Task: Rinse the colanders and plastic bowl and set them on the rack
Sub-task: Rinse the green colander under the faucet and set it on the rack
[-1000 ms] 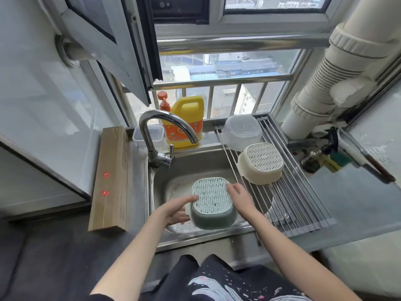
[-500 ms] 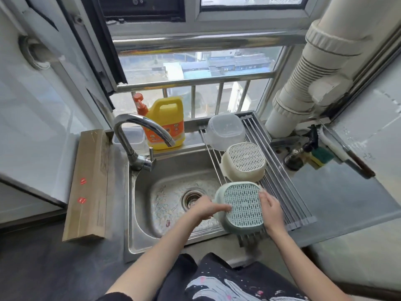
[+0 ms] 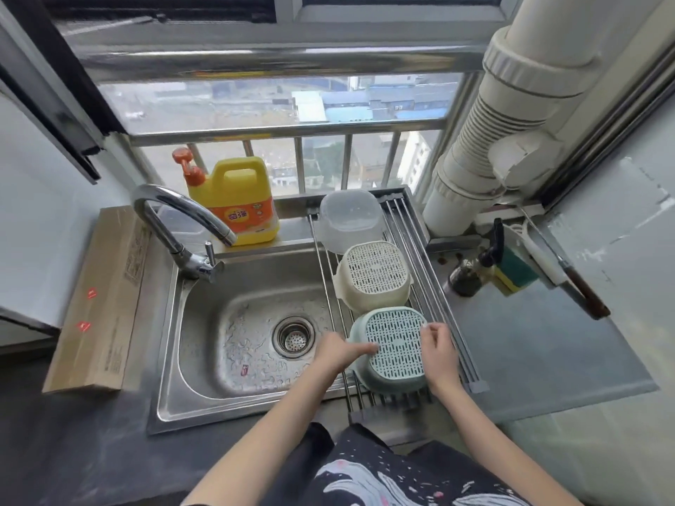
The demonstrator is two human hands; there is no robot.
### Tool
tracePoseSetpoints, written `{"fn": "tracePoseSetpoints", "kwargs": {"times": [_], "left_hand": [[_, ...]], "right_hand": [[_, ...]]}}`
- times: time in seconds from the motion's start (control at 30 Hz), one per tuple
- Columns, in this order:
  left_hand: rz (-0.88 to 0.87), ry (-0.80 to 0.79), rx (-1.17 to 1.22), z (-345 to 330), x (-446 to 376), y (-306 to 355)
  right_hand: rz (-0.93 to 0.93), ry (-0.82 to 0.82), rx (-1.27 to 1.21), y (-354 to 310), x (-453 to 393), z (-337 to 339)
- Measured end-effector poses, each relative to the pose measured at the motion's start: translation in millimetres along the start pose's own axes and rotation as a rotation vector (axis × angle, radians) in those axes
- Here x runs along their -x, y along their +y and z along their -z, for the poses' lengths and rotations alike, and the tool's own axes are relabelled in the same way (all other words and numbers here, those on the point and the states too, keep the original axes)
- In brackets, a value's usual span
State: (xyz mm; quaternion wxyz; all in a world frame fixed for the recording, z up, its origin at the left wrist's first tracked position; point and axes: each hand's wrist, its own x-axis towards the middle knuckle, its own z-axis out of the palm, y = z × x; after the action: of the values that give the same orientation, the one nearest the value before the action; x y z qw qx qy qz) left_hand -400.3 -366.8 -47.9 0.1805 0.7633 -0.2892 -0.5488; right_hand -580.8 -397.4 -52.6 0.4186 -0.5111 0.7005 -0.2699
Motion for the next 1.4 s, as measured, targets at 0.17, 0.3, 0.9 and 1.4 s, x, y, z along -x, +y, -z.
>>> {"fn": "tracePoseSetpoints", "kwargs": {"times": [0.17,0.3,0.9,1.4], "left_hand": [[0.031,0.031,0.055,-7,6,-1],[0.000,0.080,0.104,-14,8,-6],[0.041,0.163,0.330,-23,20,-4],[-0.460,0.297,-0.758,-24,17,6]], "right_hand": [[0.121,0.039,0.292,2,-1,-1],[0.363,0.051,0.417,-12,-16,4],[0.439,-0.310,0.375,-39,-46,-21],[0.650,-0.348,0.960,-31,-47,-17]]}}
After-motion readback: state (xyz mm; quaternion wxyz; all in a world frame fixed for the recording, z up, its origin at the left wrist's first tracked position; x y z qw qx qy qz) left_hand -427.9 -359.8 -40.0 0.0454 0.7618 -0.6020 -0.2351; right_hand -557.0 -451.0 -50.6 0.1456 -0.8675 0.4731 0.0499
